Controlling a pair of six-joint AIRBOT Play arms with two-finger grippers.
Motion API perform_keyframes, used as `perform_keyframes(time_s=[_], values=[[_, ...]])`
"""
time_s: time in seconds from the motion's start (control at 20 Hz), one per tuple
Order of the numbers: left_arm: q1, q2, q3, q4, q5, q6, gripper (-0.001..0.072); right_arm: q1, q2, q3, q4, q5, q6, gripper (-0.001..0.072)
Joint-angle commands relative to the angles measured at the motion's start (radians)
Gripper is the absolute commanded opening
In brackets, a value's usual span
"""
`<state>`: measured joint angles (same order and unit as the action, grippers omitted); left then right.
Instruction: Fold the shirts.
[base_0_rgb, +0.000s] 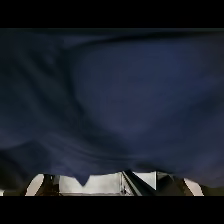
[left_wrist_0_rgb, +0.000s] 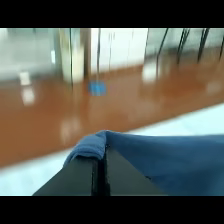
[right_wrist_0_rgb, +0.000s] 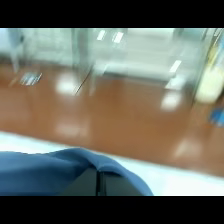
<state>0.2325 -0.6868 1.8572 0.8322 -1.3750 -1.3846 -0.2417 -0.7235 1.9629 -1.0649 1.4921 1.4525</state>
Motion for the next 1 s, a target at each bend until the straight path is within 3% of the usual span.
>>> perform_keyframes(time_s=[0.0,0.15,0.3,0.45,0.6,0.75,0.95], values=[[-0.027,-0.035,-0.269,0.017,0.011,0.03,0.0027,0.001,0.003,-0.256,0.096,-0.049,-0.014,0.0023],[-0.028,-0.175,-0.491,-0.012,0.093,0.081,0.0027,0.001,-0.061,-0.481,0.097,-0.136,-0.052,0.0023],[-0.062,-0.409,-0.585,-0.031,0.172,0.149,0.0027,0.002,-0.236,-0.59,0.111,-0.207,-0.109,0.0022],[-0.101,-0.664,-0.539,-0.04,0.293,0.161,0.0027,0.002,-0.477,-0.591,0.137,-0.303,-0.14,0.0023],[-0.107,-0.858,-0.438,-0.068,0.408,0.123,0.0028,0.002,-0.719,-0.558,0.288,-0.413,-0.206,0.0023],[-0.114,-0.997,-0.332,-0.157,0.434,0.124,0.0028,0.009,-0.912,-0.485,0.44,-0.478,-0.232,0.0023],[-0.136,-1.078,-0.296,-0.182,0.428,0.112,0.0044,0.027,-1.057,-0.446,0.574,-0.536,-0.187,0.0042]])
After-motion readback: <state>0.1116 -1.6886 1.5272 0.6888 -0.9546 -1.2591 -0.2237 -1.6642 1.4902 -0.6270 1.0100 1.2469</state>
